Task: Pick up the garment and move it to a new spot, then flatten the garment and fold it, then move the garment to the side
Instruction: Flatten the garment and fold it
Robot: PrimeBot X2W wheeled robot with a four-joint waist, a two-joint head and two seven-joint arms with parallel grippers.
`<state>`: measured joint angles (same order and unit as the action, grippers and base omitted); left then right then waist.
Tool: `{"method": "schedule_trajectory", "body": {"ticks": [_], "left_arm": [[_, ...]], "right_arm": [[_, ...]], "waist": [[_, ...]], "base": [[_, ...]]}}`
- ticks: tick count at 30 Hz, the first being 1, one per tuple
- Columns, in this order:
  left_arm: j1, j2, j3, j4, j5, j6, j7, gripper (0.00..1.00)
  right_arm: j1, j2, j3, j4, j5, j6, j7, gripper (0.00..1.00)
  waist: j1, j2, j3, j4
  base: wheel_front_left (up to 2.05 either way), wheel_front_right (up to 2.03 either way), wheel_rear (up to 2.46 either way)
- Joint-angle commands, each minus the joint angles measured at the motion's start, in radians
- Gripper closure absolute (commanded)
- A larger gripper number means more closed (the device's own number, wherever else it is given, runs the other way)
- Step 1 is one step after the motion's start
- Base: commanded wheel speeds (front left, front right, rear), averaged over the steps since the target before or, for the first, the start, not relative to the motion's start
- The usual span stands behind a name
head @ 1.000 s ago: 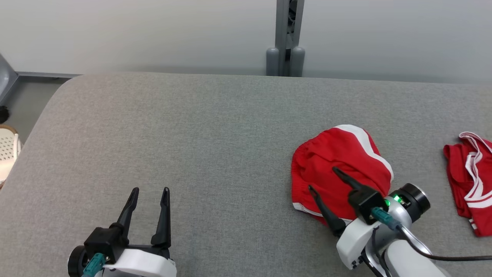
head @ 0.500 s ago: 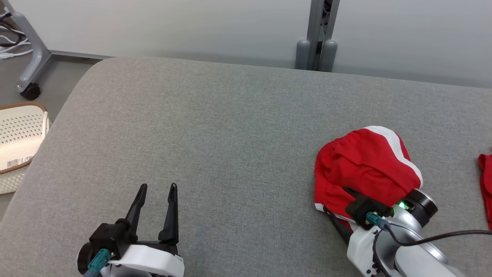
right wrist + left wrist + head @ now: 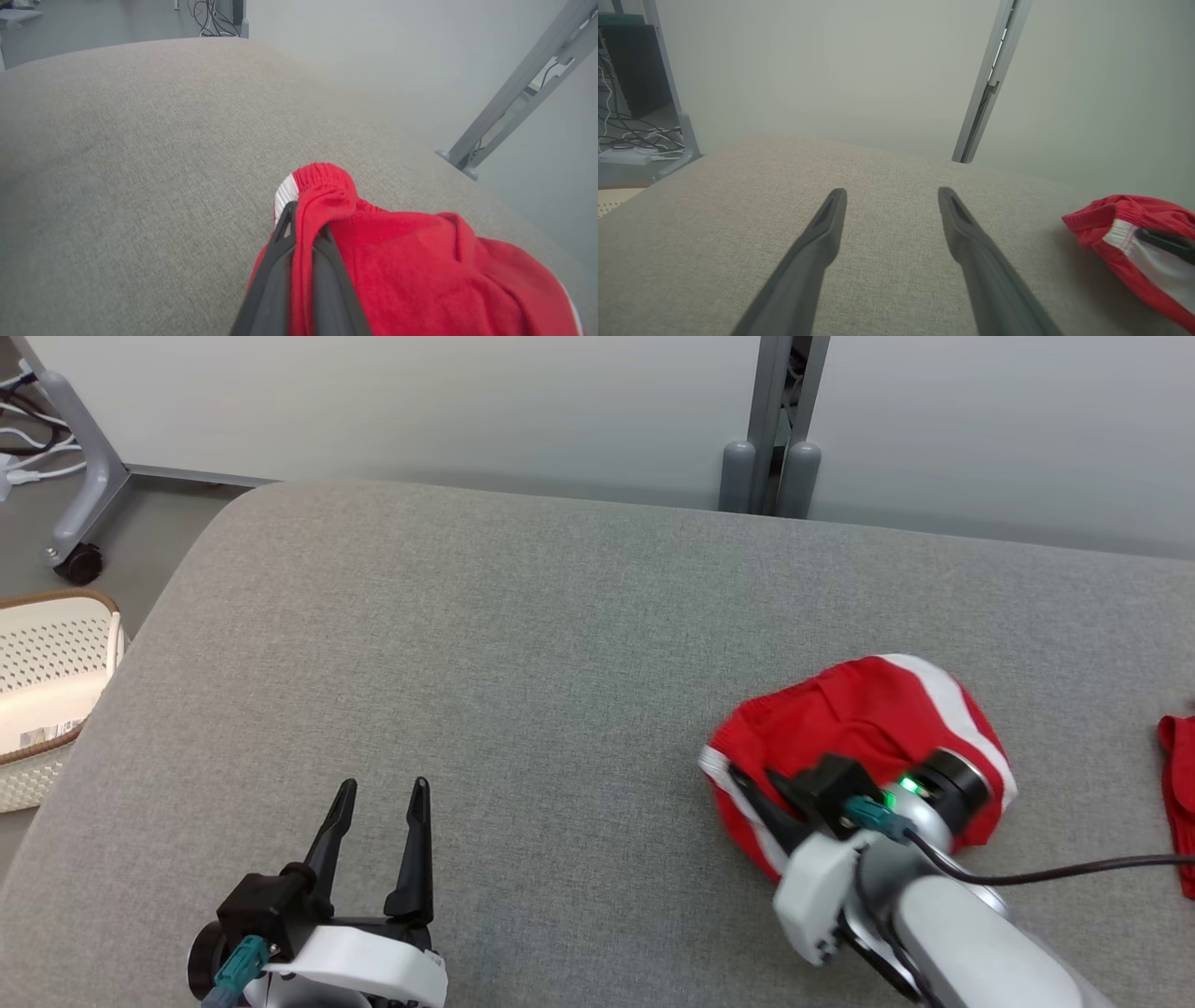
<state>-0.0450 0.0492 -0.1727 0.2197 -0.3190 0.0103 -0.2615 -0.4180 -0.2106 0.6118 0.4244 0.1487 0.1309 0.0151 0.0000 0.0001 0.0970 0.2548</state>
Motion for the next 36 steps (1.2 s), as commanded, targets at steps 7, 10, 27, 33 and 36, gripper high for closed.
{"method": "schedule_trajectory", "body": {"ticks": [7,10,27,33,36], "left_arm": [[-0.003,0.003,-0.007,0.008,0.007,-0.002,-0.003,0.0],[0.001,0.003,-0.011,0.009,0.004,-0.002,-0.003,0.0],[0.001,0.003,0.0,-0.002,0.0,0.004,-0.003,0.0],[-0.012,0.003,0.008,0.005,0.015,-0.005,-0.003,0.0],[-0.018,0.003,0.013,0.009,0.022,-0.006,-0.003,0.0]], "right_arm": [[-0.207,0.092,0.097,-0.089,0.199,0.0,-0.111,1.0],[-0.265,0.112,0.068,-0.108,0.278,0.0,-0.192,1.0],[-0.075,0.11,-0.448,0.358,0.471,0.0,-0.263,1.0],[-0.041,0.112,-0.54,0.442,0.44,0.0,-0.275,0.86],[-0.035,0.117,-0.563,0.464,0.422,0.0,-0.275,0.0]], "waist": [[0.0,-0.0001,-0.019,-0.004],[0.0,-0.0001,-0.025,0.0],[0.0,-0.0001,0.002,-0.014],[0.0,-0.0001,0.013,-0.059],[0.0,-0.0001,0.008,-0.082]], "base": [[0.0,0.0,0.0],[0.0,0.0,0.0],[0.0,0.0,0.0],[0.0,0.0,0.0],[0.0,0.0,0.0]]}}
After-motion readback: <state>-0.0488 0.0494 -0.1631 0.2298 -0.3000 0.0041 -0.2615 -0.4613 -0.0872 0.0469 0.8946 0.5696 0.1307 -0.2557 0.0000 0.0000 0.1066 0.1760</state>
